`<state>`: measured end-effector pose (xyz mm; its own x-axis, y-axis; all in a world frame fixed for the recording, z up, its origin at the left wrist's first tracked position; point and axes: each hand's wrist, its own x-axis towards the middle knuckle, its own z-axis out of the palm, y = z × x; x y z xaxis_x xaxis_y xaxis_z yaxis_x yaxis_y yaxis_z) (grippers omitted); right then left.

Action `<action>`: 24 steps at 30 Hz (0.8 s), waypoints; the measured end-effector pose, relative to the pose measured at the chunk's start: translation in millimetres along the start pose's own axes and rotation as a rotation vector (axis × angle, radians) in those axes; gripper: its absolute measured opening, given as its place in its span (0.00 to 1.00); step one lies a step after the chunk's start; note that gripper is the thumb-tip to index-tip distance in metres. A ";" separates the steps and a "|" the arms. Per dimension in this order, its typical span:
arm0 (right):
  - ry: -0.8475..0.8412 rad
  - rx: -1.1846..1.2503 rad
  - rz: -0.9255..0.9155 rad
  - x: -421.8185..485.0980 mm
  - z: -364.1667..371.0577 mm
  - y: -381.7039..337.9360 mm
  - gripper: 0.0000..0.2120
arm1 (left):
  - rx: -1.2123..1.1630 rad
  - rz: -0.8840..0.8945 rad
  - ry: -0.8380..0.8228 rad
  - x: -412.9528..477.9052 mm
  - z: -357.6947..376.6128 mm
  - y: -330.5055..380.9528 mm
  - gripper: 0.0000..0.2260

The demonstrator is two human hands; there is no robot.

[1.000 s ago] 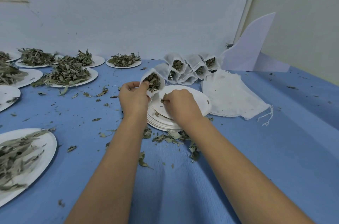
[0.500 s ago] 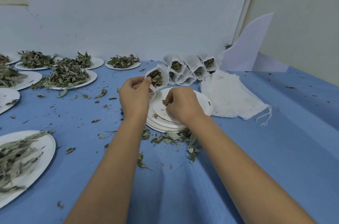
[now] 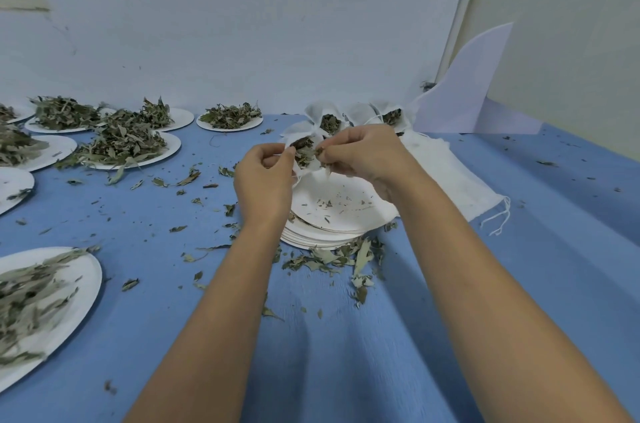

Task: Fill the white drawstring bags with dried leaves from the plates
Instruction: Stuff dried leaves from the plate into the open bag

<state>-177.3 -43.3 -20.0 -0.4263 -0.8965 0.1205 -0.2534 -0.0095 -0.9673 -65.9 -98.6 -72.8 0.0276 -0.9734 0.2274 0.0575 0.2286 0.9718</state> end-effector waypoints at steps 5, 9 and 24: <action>0.249 -0.440 -0.243 1.1 17.9 8.9 0.08 | 0.047 0.081 -0.096 -9.9 4.0 5.2 0.06; 0.319 -0.532 -0.367 1.3 28.7 17.9 0.08 | 0.016 0.116 -0.167 -16.2 8.3 7.9 0.06; 0.257 -0.456 -0.320 1.3 21.0 23.9 0.06 | -0.125 0.063 -0.306 -10.0 5.9 9.4 0.06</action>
<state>-165.7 -54.0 -47.6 -0.4492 -0.7442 0.4944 -0.7253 -0.0194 -0.6882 -71.5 -86.7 -65.6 -0.2651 -0.9120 0.3130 0.1877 0.2696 0.9445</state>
